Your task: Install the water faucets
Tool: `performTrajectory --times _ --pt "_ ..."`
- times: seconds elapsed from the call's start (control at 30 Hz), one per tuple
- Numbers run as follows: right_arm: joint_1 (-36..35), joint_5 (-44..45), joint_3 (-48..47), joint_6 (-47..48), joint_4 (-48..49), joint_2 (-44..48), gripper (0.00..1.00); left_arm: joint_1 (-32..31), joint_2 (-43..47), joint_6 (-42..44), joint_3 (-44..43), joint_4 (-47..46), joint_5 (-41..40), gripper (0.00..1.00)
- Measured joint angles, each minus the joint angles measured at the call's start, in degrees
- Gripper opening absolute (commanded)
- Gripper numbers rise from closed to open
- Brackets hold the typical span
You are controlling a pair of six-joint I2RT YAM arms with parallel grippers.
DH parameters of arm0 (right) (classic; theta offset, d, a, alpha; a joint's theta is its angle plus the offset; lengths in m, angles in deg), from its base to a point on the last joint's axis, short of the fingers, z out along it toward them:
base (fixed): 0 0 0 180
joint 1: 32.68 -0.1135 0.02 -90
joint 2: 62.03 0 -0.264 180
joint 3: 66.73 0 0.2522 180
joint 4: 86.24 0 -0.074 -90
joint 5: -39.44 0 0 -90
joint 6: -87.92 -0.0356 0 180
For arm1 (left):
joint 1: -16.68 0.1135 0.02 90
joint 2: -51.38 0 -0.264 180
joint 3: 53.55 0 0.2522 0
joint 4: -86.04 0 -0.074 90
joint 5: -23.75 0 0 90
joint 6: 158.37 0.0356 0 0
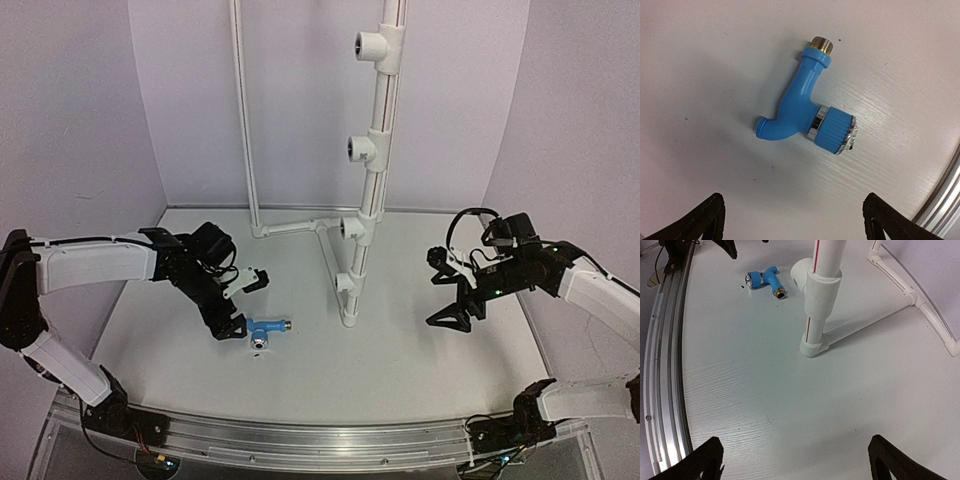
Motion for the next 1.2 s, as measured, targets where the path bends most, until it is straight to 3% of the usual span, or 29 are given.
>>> performTrajectory --times 0.17,0.43,0.8,1.2 --pt "-0.38 -0.02 -0.48 0.81 -1.24 -0.02 0.98 0.10 -2.83 9.35 -0.50 0.16 -5.60 0.96" --pt "-0.63 0.18 -0.93 1.76 -1.58 0.09 0.98 0.11 -13.41 18.23 -4.99 -0.01 -6.39 1.00" --pt "-0.63 0.46 -1.20 1.83 -2.34 0.74 0.98 -5.94 -14.72 18.85 -5.68 -0.34 1.42 1.00" --pt "-0.65 -0.42 -1.93 1.81 -2.57 0.72 0.98 -6.41 -14.98 19.60 -3.78 -5.28 2.45 1.00"
